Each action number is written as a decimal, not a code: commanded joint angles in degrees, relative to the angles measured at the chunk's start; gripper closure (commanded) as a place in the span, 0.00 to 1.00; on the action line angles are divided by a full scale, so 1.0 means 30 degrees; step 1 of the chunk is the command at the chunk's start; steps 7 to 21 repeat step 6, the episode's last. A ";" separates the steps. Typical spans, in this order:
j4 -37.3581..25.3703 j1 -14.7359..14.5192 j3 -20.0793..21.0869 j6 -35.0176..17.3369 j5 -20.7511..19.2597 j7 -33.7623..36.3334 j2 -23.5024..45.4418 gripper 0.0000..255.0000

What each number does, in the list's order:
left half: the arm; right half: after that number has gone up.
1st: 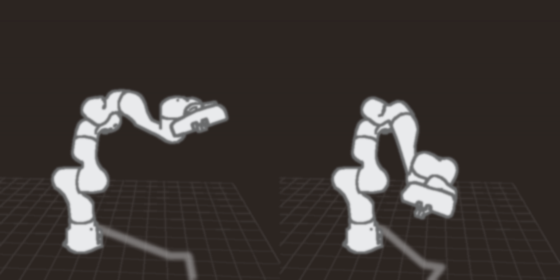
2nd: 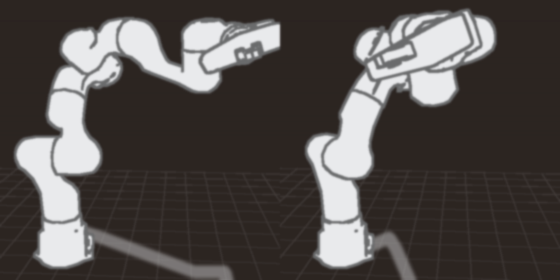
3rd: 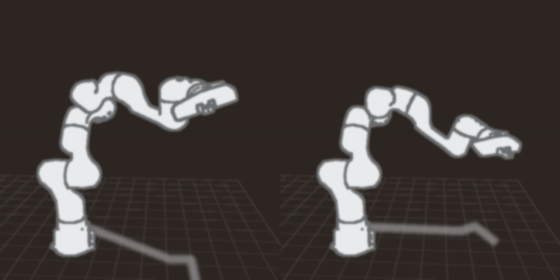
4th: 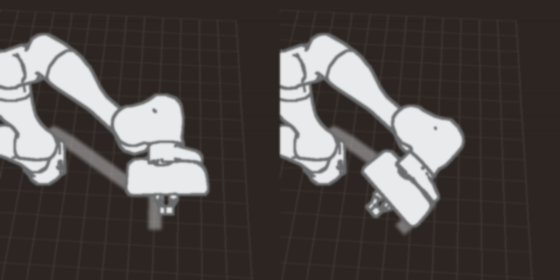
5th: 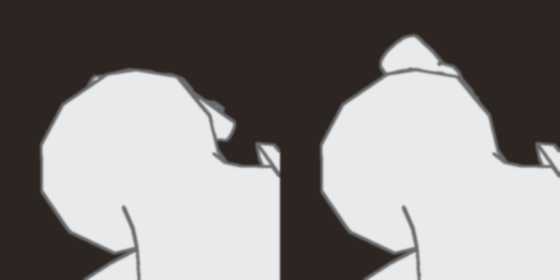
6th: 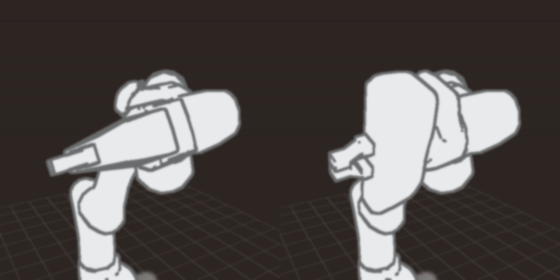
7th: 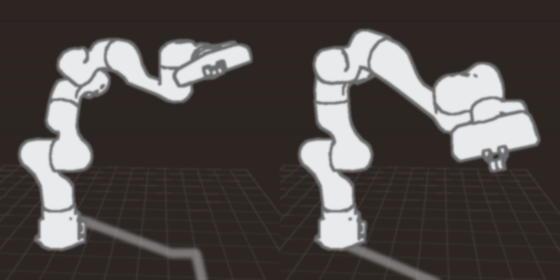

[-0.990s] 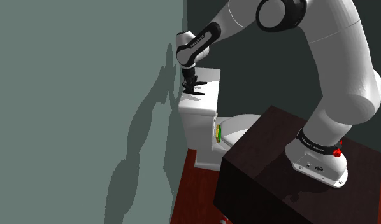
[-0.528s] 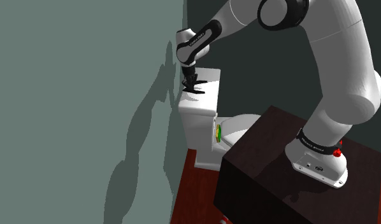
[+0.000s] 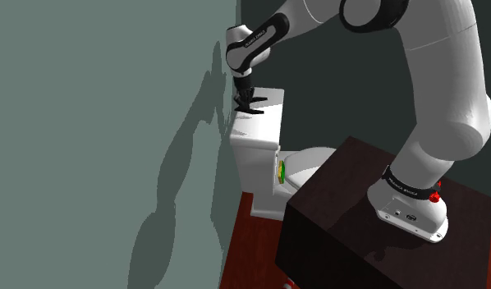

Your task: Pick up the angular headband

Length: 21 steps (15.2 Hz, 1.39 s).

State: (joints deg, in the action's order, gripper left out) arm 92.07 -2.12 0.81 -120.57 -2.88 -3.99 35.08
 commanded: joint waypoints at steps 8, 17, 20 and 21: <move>-0.0235 0.0007 0.0015 0.0979 0.0029 -0.0046 -0.0738 1.00; -0.0235 0.0007 0.0015 0.0979 0.0029 -0.0046 -0.0738 1.00; -0.0235 0.0007 0.0015 0.0979 0.0029 -0.0046 -0.0738 1.00; -0.0235 0.0007 0.0015 0.0979 0.0029 -0.0046 -0.0738 1.00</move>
